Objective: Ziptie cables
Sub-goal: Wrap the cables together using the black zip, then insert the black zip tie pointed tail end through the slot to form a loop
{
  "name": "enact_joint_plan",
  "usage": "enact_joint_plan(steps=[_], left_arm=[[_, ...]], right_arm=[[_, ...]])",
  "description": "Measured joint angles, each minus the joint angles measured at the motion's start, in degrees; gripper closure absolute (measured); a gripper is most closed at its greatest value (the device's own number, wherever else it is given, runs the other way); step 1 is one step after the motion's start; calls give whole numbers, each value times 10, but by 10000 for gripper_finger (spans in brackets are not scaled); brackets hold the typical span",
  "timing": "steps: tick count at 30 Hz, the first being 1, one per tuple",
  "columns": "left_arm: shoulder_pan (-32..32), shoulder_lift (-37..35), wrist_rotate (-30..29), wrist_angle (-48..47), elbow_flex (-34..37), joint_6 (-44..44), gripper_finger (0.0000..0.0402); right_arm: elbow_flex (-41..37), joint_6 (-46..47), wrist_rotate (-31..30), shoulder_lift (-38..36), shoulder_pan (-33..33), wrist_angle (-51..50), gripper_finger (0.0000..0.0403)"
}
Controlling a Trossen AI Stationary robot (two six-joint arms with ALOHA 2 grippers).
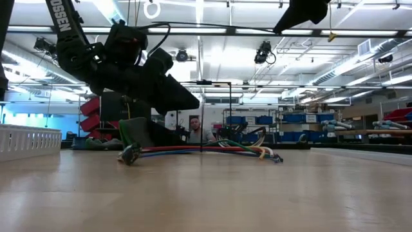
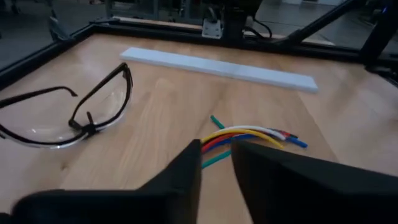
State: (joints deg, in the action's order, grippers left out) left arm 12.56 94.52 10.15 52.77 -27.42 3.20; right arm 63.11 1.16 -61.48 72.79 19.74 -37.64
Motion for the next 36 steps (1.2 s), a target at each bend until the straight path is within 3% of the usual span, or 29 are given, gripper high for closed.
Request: enact_joint_plan(steps=[3, 7, 16, 18, 21, 23, 30, 33, 36], left_arm=[[-2, 0, -5, 1, 0, 10, 264], [-3, -3, -56, -2, 0, 44, 223], [10, -122, -80, 14, 101, 86, 213], [10, -156, -124, 27, 131, 104, 214], [11, -176, -243, 68, 169, 177, 215], [11, -175, -274, 121, 189, 219, 215], [10, -170, -234, 261, 205, 345, 215], [10, -169, -219, 270, 205, 433, 216], [10, -169, -211, 288, 205, 468, 216]], right_arm=[[0, -4, 0, 0, 0, 8, 403], [0, -4, 3, 0, 0, 16, 403], [-20, 32, 7, 1, -1, 17, 403], [-35, 49, -4, 1, -8, 22, 403], [-66, 65, -8, 1, -21, 79, 403], [-93, 43, -1, 1, -26, 151, 403], [-167, -68, 20, 1, -28, 388, 403], [-191, -90, 48, 1, -34, 452, 403], [-214, -98, 64, 1, -43, 498, 403]])
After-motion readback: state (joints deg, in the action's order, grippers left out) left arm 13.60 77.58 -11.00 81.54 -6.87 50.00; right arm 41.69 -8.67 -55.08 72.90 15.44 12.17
